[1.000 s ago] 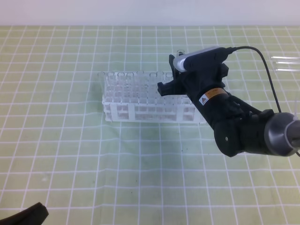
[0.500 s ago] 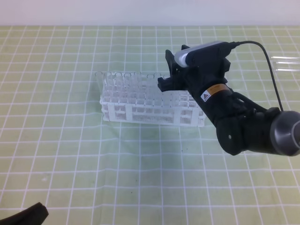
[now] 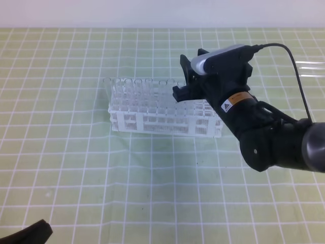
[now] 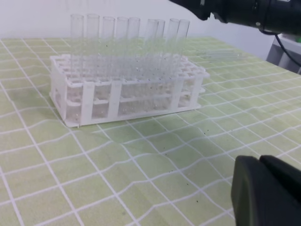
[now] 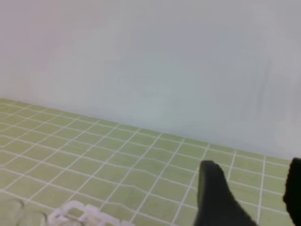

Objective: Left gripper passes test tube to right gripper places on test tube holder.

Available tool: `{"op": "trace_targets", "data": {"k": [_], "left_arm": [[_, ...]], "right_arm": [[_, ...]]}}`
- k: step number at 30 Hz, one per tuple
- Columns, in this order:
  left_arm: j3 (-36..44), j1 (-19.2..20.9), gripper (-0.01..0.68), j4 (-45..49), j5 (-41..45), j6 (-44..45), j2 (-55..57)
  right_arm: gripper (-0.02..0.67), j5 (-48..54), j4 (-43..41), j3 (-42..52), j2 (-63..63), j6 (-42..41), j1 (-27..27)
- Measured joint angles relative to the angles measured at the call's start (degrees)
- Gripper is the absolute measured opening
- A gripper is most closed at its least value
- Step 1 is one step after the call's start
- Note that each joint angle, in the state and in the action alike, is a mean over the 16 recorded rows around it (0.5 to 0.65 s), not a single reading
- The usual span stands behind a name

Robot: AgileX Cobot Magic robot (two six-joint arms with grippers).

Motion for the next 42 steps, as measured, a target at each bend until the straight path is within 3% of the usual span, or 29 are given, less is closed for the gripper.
{"op": "trace_targets", "data": {"k": [10,19,26,42], "left_arm": [[-0.12,-0.02,-0.002,-0.02,0.13,0.00,-0.07],[-0.18,-0.03,-0.002,-0.03,1.01,0.00,-0.09],[-0.24,-0.03,-0.002,-0.04,1.95,0.00,-0.12],[-0.30,-0.03,-0.002,-0.05,2.83,0.01,-0.11]], "right_arm": [[0.261,11.36,-1.02,0.32,-9.60,-0.64,0.00],[0.105,26.61,-1.27,2.27,-24.07,-2.56,0.00],[0.005,31.82,-1.25,8.51,-36.62,-3.76,0.00],[-0.013,35.86,-0.88,25.91,-56.39,-4.48,0.00]]}}
